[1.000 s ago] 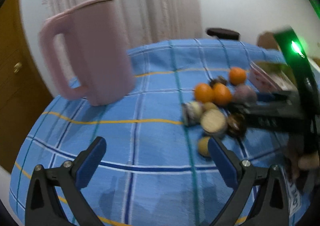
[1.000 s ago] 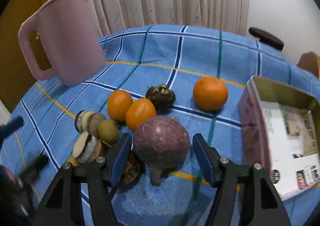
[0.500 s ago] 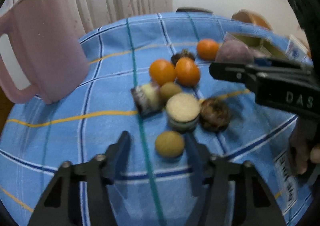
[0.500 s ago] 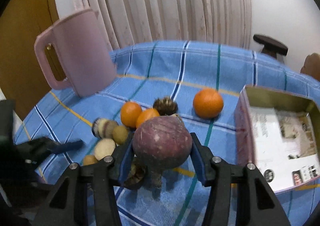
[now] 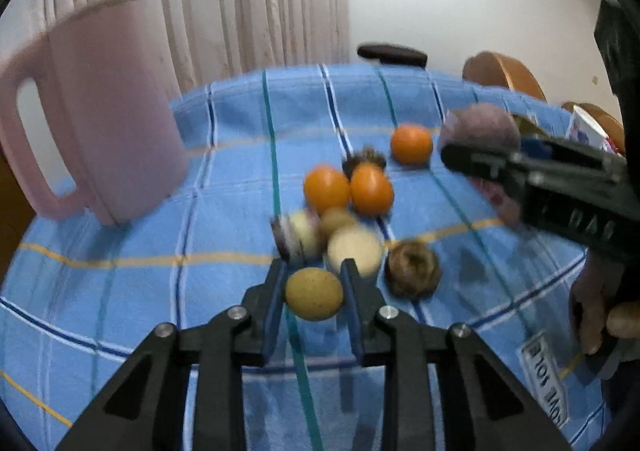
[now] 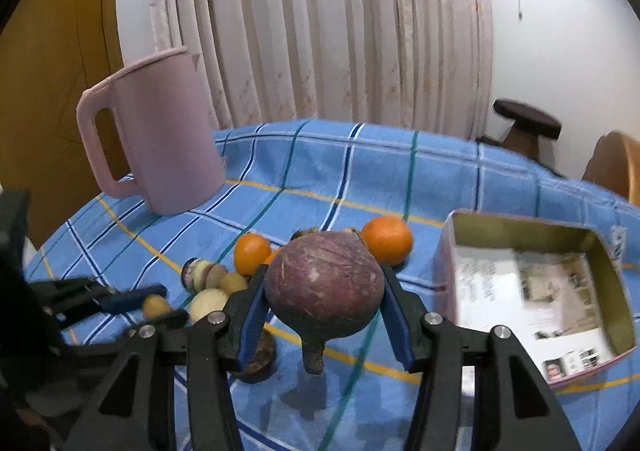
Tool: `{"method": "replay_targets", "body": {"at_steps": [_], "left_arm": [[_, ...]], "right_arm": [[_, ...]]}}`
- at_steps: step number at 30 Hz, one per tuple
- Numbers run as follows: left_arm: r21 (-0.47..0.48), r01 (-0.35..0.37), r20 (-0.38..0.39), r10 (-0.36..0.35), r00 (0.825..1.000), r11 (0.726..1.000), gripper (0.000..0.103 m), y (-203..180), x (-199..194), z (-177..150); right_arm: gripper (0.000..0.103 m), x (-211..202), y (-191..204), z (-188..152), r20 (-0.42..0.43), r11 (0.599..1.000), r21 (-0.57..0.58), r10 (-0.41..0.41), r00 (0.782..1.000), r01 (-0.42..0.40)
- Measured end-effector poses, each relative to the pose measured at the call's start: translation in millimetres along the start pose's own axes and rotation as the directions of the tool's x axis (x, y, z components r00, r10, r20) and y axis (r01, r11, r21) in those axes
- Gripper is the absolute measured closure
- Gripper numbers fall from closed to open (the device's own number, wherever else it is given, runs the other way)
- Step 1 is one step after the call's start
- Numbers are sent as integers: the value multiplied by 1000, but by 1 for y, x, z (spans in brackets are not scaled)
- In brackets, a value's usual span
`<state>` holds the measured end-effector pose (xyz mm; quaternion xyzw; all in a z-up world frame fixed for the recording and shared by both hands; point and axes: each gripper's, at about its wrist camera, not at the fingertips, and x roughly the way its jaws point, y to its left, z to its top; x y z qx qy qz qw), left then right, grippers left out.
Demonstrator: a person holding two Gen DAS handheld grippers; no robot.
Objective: Organize fruits
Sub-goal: 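Carry the purple root into the tin box with the right gripper while the left gripper grasps a kiwi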
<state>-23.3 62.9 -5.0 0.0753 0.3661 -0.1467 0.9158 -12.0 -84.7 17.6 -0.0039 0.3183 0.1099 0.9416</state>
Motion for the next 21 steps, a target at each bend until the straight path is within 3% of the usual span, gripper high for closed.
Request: {"method": "replay_targets", "body": {"at_steps": [4,10,16,21], "left_arm": [[11,19,69,-20,997,1000,74,-13,-10,21],[46,85,105,-90,990,995,74,-52,-3,47],[86,161,127,-171,977,983,74,-95,11,70],[111,212,123,-225,966,971,74,-123,27,85]], "right_arm": [[49,-11,-13,5,38,998,17,-65,997,64],[49,-21,-52,7,57,980,68,-191,980,188],[49,-20,-105,4,11,938,118,-328,945,325],[49,-17,-133,-2,-19,893,86,-441,897,441]]}}
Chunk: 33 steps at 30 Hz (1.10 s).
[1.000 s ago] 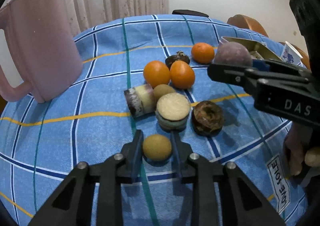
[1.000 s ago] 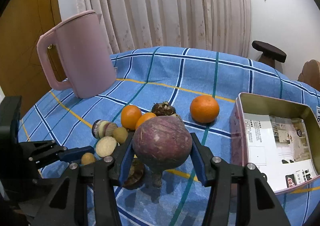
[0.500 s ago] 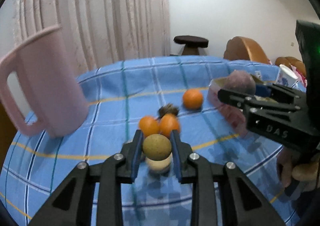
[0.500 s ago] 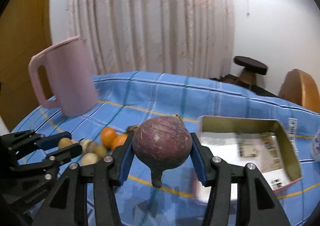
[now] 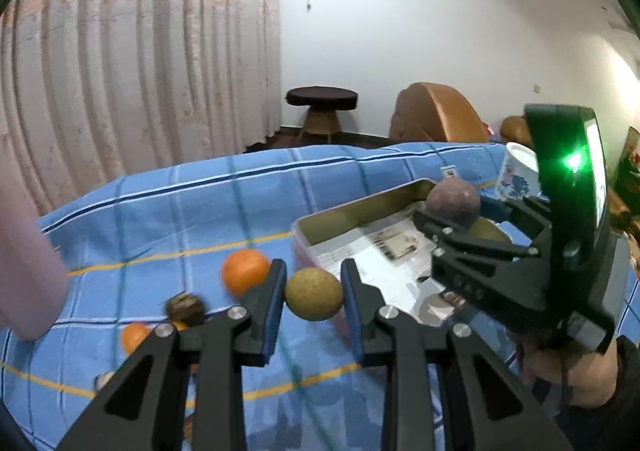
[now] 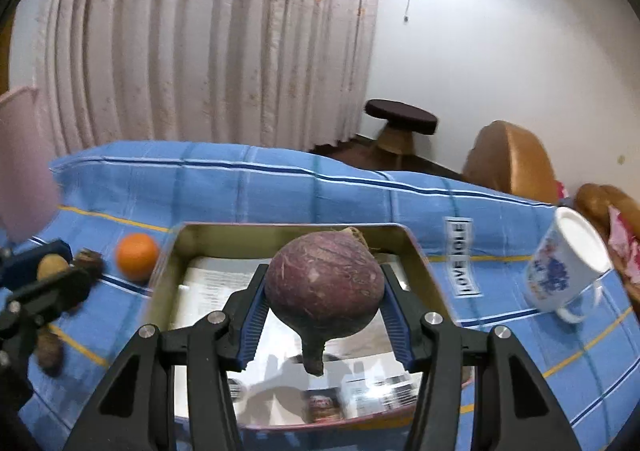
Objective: Organize fruits
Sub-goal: 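Carry the purple root into the tin box with the right gripper while the left gripper grasps a kiwi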
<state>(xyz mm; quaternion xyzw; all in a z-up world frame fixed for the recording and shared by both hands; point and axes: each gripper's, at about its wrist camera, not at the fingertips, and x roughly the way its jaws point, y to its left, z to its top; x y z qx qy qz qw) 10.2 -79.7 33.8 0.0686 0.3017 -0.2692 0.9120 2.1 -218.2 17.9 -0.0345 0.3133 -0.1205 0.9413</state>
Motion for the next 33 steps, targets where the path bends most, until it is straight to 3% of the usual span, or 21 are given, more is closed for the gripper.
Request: {"method": "replay_targets", "body": {"at_steps": [12,24,29,33], "left_arm": [[42,51,-66,-48,997,998,74,-38,47,1],[21,30,-89,-28,996,999,73,-36,58,-6],[22,-4,-57,5,998,1000,57,-35,50,-2],[-4,-78,-36,78,996,997,19,-25,43,-1]], "right_arm": [[49,27,-15,-9,-96,999,-32,-3,995,0],[48,43,-12,-19,-157,998,-42,29,987,-37],[42,39,-15,-17,-130,999,-30,28,991,-32],[38,37,-21,-15,-127,999,1,39,991,-39]]}}
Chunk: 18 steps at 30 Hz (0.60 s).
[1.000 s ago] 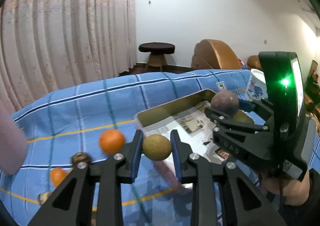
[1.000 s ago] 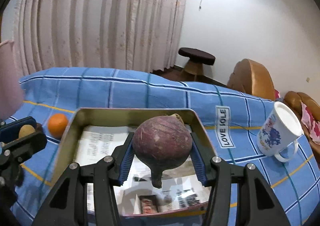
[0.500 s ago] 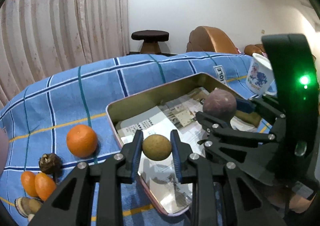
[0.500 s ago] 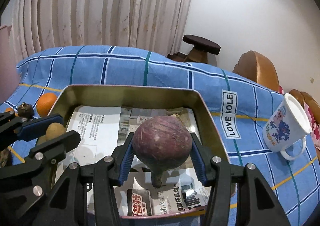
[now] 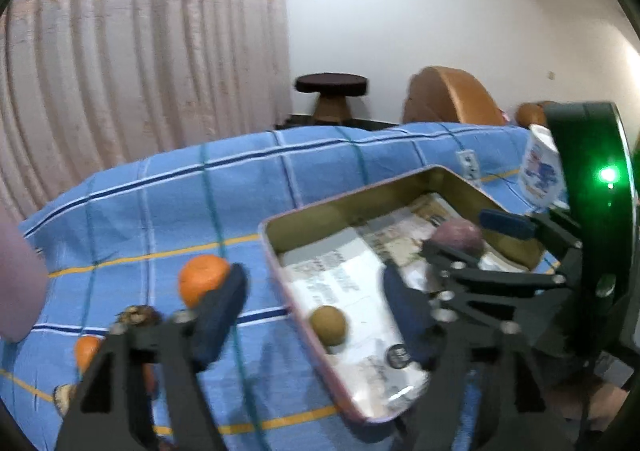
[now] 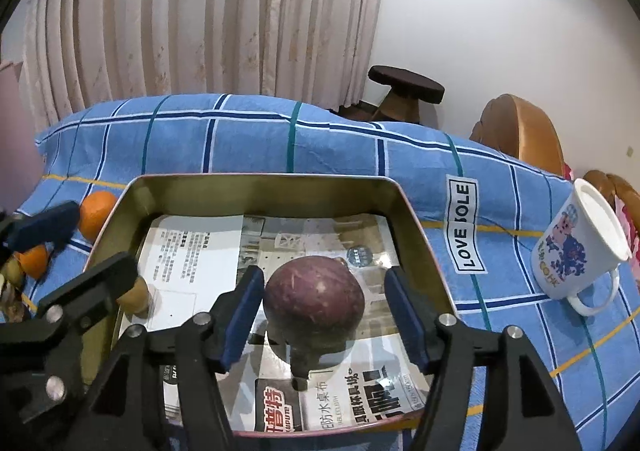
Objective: Organize fruits
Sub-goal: 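Carry the purple root into the tin box with the right gripper while the left gripper grasps a kiwi, then release the purple root and kiwi into the tin box, withdraw both grippers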
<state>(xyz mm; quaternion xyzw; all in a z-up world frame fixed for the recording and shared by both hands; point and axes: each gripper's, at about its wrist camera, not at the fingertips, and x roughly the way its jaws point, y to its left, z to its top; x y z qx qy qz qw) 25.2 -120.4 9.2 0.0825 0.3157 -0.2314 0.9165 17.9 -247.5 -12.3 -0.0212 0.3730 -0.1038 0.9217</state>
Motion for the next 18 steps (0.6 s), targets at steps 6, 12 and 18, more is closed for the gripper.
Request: {"method": "replay_targets", "body": {"at_steps": [6,12,18], "left_arm": [[-36,-23,69,25,997,999,0,15,-21,-1],[-58,-74,79,78,994,996,0,27,-30,-7],[-109,-129,74,137,988,986,0,51,-38,-16]], "right_arm": [[26,-16,6,5,60,1000,-10,15,998,-14],[24,-32,13,8,112,1000,4,21,994,-21],[23,-33,26,5,87,1000,18,21,996,-23]]}}
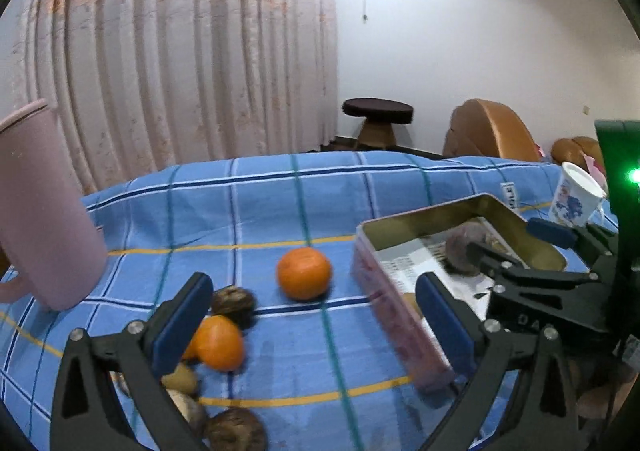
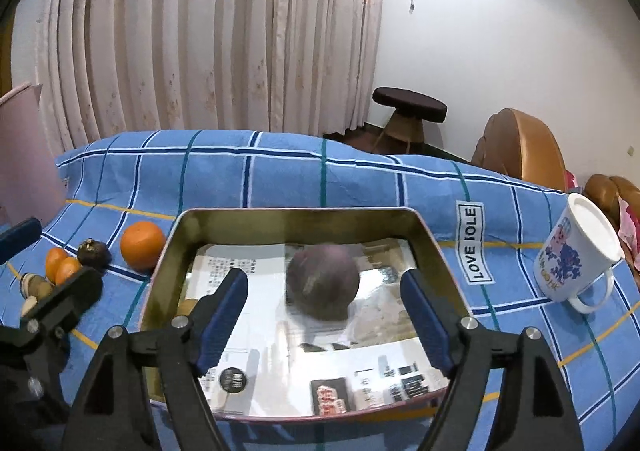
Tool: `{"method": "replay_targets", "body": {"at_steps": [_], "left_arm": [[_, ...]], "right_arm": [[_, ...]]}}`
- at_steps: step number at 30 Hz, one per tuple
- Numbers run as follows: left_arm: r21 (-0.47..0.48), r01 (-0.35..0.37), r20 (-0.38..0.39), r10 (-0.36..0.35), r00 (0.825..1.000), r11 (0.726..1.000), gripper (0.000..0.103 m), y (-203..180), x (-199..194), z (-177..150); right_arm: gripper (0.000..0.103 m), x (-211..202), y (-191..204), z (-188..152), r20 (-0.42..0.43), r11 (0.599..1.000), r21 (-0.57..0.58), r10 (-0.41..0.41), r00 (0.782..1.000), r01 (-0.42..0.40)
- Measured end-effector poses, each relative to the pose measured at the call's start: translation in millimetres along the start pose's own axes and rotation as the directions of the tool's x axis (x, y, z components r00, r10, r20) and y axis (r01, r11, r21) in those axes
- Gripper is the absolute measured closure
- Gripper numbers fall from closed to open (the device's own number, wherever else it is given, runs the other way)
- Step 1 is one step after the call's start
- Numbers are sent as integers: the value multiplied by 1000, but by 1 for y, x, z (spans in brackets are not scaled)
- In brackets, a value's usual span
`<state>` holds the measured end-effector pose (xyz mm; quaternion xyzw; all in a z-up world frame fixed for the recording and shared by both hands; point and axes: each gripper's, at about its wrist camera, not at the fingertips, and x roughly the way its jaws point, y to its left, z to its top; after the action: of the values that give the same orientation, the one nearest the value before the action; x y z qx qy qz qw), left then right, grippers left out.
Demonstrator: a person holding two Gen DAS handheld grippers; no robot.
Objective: Organize fruits
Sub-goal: 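Release the purple root and kiwi into the tin box, withdraw both grippers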
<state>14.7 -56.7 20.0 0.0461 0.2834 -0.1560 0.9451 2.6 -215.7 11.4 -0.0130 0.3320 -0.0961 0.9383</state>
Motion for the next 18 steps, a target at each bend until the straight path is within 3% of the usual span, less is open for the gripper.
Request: {"method": "replay_targets", "body": {"at_steps": [6,18], "left_arm": [[-12,-48,12,48,999,999,0,22,-6,-6],[-32,-114,21,115,993,993,0,70,-16,-17]], "right_arm": [[23,-7,18,0,7,1000,-12,-17,1000,18],[23,-16,74,0,4,999,-31,26,1000,-26]]}}
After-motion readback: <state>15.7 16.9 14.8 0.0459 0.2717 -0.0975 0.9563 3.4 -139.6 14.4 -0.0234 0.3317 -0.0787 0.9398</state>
